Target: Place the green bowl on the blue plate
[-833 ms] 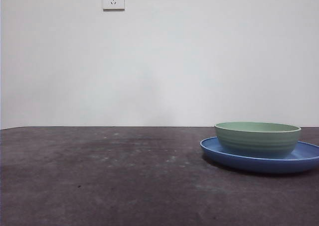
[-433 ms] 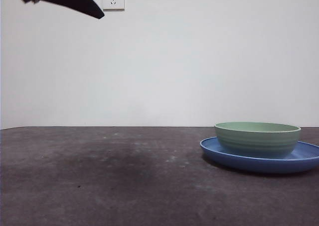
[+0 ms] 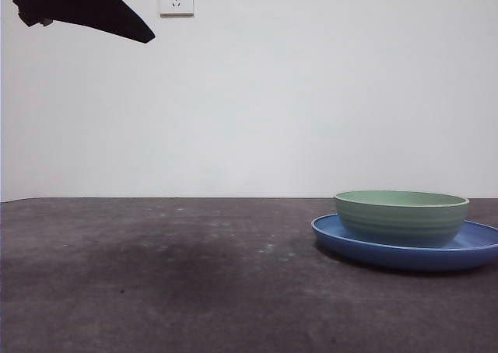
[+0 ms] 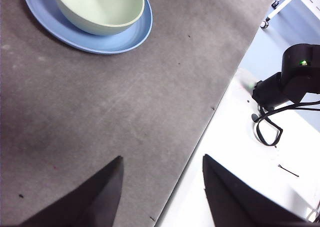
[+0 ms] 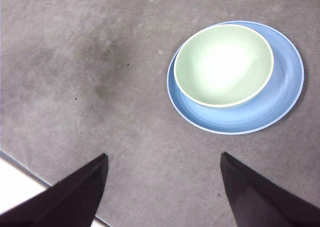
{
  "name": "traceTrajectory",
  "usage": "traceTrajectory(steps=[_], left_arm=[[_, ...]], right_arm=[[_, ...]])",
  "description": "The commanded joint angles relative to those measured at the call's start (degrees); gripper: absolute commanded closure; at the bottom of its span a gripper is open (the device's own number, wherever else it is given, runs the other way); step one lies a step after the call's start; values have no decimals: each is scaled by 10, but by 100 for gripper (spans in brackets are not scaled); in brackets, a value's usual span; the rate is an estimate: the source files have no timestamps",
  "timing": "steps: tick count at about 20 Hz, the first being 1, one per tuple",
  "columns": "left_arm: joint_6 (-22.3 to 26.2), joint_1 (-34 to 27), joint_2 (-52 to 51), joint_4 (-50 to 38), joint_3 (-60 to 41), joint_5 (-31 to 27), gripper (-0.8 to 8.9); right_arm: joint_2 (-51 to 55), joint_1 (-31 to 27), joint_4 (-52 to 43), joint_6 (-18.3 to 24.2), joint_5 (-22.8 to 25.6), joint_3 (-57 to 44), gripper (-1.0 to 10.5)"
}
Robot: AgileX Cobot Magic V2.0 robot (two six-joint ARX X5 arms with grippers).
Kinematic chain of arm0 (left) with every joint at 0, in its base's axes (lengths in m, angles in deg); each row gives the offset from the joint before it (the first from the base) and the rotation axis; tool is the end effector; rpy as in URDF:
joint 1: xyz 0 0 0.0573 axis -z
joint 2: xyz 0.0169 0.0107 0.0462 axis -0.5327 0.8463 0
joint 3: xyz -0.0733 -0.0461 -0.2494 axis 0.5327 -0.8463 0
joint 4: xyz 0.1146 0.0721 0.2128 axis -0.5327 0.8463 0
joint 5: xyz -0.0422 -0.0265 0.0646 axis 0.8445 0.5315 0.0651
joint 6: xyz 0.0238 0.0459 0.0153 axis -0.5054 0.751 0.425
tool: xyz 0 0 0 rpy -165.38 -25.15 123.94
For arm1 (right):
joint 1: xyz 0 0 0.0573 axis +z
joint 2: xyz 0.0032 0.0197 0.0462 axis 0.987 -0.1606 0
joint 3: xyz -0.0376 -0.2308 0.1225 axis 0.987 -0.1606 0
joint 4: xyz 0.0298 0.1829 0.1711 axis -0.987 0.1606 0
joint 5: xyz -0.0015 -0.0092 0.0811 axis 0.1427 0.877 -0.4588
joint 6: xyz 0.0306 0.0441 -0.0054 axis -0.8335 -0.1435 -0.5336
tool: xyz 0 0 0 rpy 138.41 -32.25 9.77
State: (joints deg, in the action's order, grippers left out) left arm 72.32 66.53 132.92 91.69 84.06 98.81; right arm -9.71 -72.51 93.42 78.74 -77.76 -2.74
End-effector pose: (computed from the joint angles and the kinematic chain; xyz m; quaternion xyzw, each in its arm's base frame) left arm 0.1630 -0.1309 0.3080 0.0082 0.3925 -0.5192 0.7592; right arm 0.0938 0.0259 0.3264 0.0722 0.3699 0.2553 0.8904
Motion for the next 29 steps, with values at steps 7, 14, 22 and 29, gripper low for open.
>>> traceTrajectory(steps=[7,14,22,29], left_arm=[[12,2,4,-7,6,3,561],[13,2,4,-6,6,3,561],[14,2,4,-7,6,3,561],[15,2,4,-7,6,3,561]], right_arm=[[-39,-6,-12,-69,184,12,586],[-150,-66,-91,-64,136,12,586],[-365,-175,-203,-31,8,12,608],[-494,-165,-284,-30,2,12,674]])
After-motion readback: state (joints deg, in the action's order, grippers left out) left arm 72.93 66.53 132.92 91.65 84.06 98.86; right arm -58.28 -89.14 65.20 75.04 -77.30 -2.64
